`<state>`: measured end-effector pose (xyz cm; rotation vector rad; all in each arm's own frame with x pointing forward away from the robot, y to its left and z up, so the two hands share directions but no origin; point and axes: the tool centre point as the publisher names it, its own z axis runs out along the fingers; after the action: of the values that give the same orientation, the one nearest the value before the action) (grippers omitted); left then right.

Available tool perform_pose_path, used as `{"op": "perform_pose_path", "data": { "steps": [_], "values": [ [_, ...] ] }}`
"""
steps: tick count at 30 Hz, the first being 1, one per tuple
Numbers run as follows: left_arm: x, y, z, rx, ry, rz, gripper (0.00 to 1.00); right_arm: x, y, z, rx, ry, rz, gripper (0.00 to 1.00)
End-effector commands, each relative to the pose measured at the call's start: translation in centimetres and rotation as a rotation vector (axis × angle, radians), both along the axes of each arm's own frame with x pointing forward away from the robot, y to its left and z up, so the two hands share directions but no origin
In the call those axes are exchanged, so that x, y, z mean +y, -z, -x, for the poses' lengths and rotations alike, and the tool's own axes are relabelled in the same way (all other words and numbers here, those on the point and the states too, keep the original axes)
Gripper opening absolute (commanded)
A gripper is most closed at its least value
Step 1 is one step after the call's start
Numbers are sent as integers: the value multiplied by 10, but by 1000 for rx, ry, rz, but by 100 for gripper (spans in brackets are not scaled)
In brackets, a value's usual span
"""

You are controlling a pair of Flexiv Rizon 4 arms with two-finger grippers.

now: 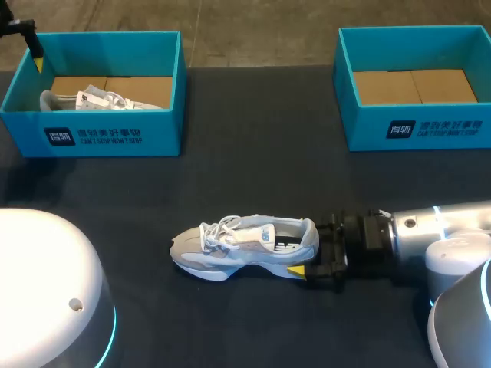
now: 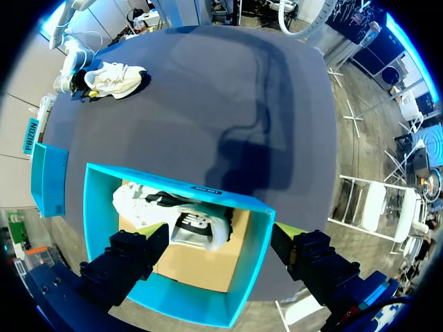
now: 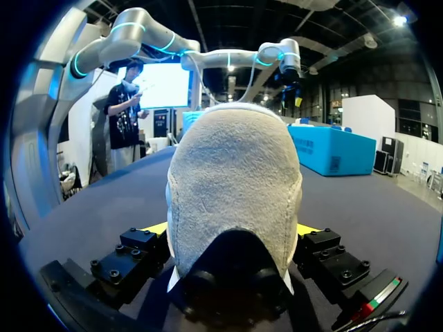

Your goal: Take the shoe out of the shoebox, open the shoe tongue, remove and reinsert the insole, then place the shoe into the shoebox

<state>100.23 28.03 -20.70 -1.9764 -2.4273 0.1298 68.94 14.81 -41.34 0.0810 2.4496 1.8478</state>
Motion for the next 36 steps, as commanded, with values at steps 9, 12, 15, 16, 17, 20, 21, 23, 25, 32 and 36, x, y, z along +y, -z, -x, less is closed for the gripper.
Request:
{"op": "perform_pose_path", "data": {
  "steps": [9, 12, 15, 16, 17, 20, 21, 23, 25, 32, 36],
  "values": [
    [0, 0, 1, -2, 0, -3, 100, 8, -2, 0, -16, -10, 19, 100],
    [0, 0, 1, -2, 0, -3, 100, 9, -2, 0, -19, -9, 29, 100],
    [0, 0, 1, -2, 0, -3, 100, 10, 0, -1, -18, -6, 36, 92],
    [0, 0, 1, -2, 0, -3, 100, 10, 0, -1, -16, -4, 38, 31],
    [0, 0, 1, -2, 0, -3, 100, 10, 0, -1, -16, -2, 39, 0],
    [0, 0, 1, -2, 0, -3, 100, 9, 1, -1, -16, 0, 38, 0],
    [0, 0, 1, -2, 0, -3, 100, 9, 1, -1, -16, 0, 38, 0],
    [0, 0, 1, -2, 0, -3, 100, 8, 0, 0, -17, -1, 40, 0],
    [0, 0, 1, -2, 0, -3, 100, 8, -1, 1, -15, -4, 42, 0],
    [0, 0, 1, -2, 0, -3, 100, 8, -1, 1, -10, -10, 40, 0],
    [-13, -6, 9, -31, -26, -16, 100, 8, -1, 1, -10, -10, 40, 0]
  ]
}}
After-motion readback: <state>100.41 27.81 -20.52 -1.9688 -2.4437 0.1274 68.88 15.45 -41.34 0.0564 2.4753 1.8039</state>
